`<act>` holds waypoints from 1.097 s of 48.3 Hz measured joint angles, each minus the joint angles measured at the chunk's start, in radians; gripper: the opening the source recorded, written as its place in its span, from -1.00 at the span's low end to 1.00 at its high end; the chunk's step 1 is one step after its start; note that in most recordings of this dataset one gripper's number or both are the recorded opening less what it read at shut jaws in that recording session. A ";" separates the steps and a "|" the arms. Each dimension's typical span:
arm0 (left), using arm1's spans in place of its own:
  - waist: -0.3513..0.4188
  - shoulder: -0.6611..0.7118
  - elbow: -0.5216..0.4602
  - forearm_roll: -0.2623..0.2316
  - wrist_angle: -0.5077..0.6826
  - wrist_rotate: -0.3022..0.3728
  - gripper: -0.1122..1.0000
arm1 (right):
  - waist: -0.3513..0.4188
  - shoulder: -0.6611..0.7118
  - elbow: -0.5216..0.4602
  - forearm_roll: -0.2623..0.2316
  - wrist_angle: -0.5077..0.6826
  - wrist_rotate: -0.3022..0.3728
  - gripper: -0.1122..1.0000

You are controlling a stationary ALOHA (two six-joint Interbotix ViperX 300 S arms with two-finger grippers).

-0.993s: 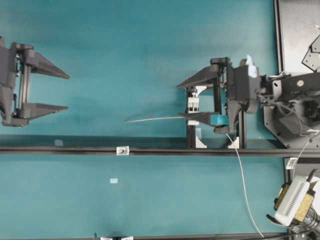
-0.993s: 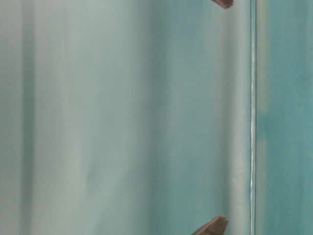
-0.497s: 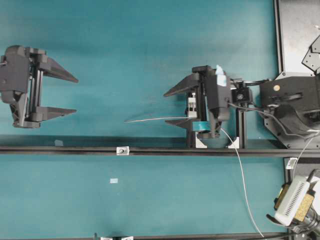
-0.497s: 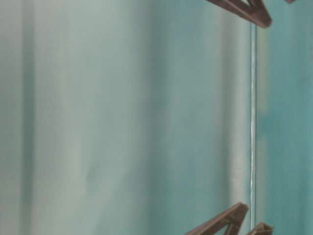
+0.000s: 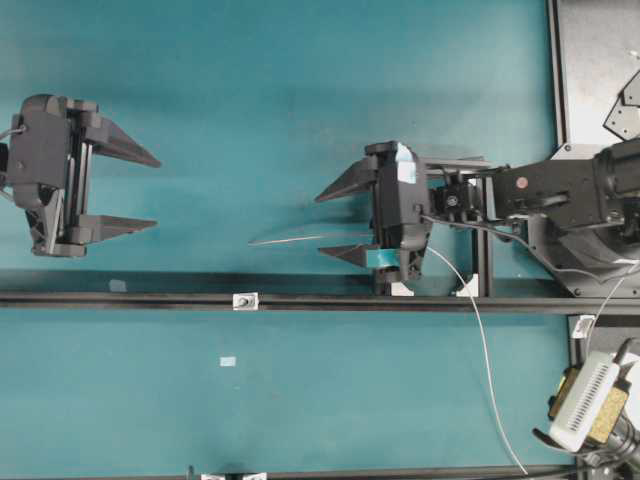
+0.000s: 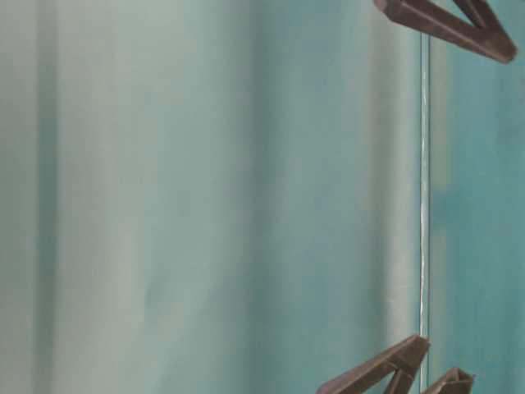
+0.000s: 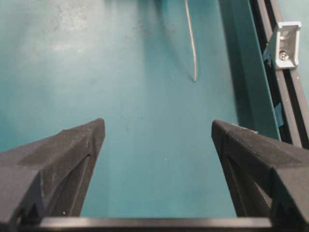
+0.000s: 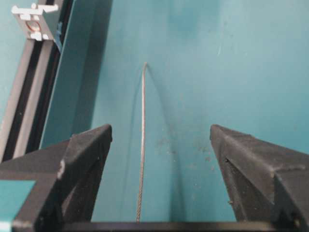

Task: Insert the wire into the hole on the right side and pull it with the left arm.
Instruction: 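Lower the right gripper and close it on the grey wire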

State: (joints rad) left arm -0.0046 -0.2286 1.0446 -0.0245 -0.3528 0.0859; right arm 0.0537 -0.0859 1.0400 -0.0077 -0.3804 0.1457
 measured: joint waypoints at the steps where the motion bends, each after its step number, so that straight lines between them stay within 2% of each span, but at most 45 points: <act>1: 0.000 0.000 0.000 0.000 0.000 0.000 0.64 | -0.002 0.006 -0.003 0.000 0.000 0.003 0.80; 18: 0.000 0.000 0.000 0.000 0.000 -0.002 0.64 | -0.005 0.095 -0.061 0.000 0.000 0.003 0.64; 53: 0.000 0.000 0.000 0.000 0.000 -0.002 0.62 | -0.017 0.149 -0.117 0.000 0.034 0.000 0.61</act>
State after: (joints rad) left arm -0.0046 -0.2286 1.0446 -0.0245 -0.3528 0.0844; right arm 0.0368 0.0629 0.9235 -0.0077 -0.3467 0.1457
